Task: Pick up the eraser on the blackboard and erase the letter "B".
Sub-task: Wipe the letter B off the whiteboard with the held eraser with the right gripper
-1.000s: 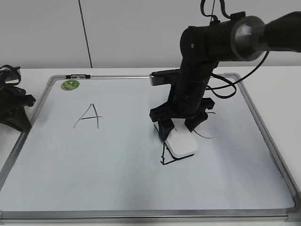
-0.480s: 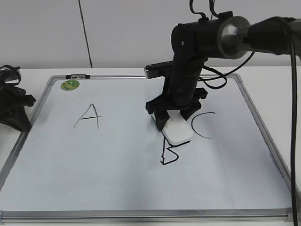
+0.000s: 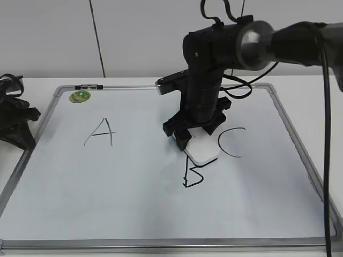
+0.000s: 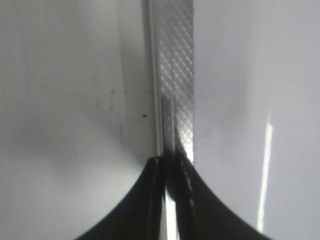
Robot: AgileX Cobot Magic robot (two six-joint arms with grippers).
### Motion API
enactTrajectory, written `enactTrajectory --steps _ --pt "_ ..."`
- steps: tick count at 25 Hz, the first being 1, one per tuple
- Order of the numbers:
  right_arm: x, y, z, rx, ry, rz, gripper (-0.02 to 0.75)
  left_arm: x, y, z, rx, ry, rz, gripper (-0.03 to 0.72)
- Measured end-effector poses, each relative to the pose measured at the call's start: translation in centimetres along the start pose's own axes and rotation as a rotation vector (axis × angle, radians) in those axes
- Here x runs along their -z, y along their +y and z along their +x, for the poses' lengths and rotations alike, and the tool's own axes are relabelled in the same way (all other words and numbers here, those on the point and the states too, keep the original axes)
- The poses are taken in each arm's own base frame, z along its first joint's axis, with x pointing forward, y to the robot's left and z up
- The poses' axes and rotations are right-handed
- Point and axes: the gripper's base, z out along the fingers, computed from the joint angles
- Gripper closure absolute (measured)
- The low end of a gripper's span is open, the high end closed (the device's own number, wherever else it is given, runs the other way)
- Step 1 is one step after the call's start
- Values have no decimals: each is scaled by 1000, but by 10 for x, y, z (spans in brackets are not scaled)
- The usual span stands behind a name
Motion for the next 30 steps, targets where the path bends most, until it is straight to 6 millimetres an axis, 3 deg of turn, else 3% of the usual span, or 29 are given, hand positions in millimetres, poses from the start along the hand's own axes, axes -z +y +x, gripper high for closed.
enactTrajectory --steps 7,20,30 --pt "3 5 6 41 19 5 191 0 0 0 2 -1 2 655" --pt "28 14 83 41 -19 -63 191 0 0 0 3 -1 3 655" --pt "23 30 84 118 -15 -74 191 0 0 0 3 0 4 655"
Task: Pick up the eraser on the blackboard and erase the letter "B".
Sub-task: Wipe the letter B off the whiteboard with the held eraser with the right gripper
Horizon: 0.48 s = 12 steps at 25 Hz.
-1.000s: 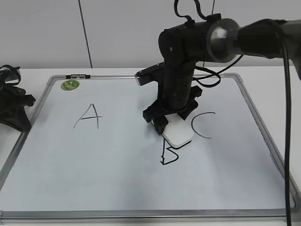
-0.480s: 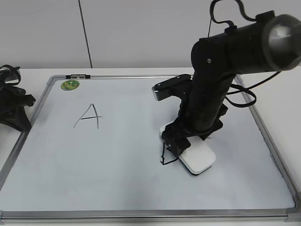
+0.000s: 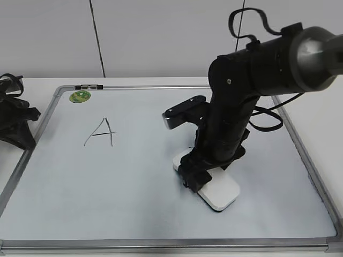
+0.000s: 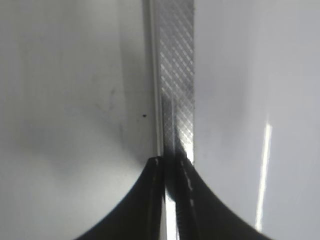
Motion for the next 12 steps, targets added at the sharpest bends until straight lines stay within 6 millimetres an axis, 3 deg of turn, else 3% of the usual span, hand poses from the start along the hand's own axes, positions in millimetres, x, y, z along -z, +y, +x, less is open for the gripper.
enactTrajectory --steps 4,12 --pt "-13 10 0 43 32 -7 191 0 0 0 0 0 1 655" --pt "-15 16 -8 117 45 -4 191 0 0 0 0 0 1 655"
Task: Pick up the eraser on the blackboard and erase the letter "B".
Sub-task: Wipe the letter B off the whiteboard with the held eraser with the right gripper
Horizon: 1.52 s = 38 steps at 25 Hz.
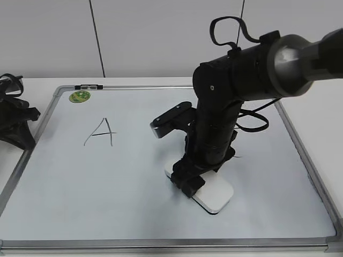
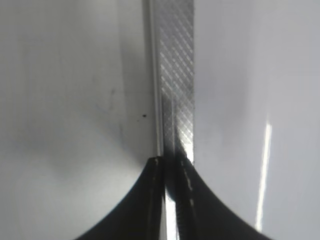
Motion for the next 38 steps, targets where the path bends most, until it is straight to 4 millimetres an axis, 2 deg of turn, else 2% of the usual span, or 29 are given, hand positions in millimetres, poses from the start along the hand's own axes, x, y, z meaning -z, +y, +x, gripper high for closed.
enactTrajectory --steps 4,14,38 --pt "-1 6 -9 32 -9 4 191 0 0 0 0 0 0 655" --pt "-7 1 -14 35 4 12 192 0 0 0 0 0 0 655" --pt "-8 -60 -11 -130 -74 85 195 0 0 0 4 -1 3 653"
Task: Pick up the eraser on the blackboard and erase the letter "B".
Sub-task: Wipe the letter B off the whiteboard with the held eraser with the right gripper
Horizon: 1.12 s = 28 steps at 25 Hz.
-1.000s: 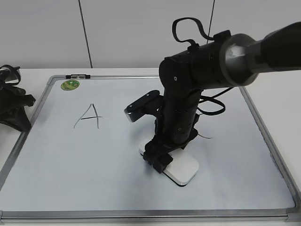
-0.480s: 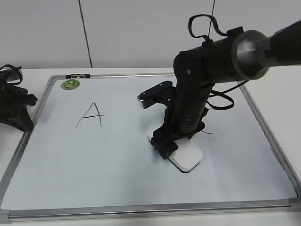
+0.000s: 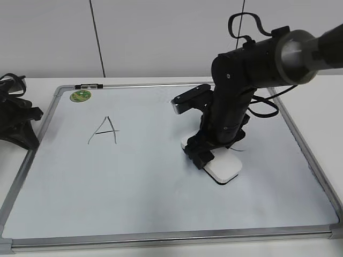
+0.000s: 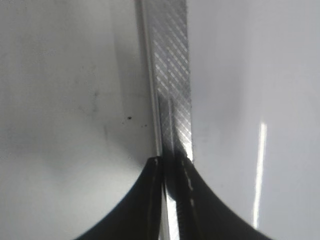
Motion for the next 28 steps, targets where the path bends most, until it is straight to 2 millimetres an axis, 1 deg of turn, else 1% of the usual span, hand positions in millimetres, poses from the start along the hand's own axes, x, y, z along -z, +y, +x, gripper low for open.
enactTrajectory --steps 4,7,15,16,22,25,28 --pt "0 -10 1 -14 -6 17 196 0 0 0 -1 1 -1 653" --pt "0 -13 1 -28 -7 22 196 0 0 0 -1 1 -1 653" --pt "0 -8 0 -18 -8 23 196 0 0 0 -1 3 -1 653" --pt "0 0 -1 28 -8 11 196 0 0 0 -2 3 -2 653" --pt "1 27 -4 97 -1 -28 196 0 2 1 -5 7 -8 653" --pt "1 37 -4 116 1 -39 196 1 4 1 0 8 -8 653" --pt "1 43 -4 110 2 -75 196 1 4 1 -1 10 -10 653"
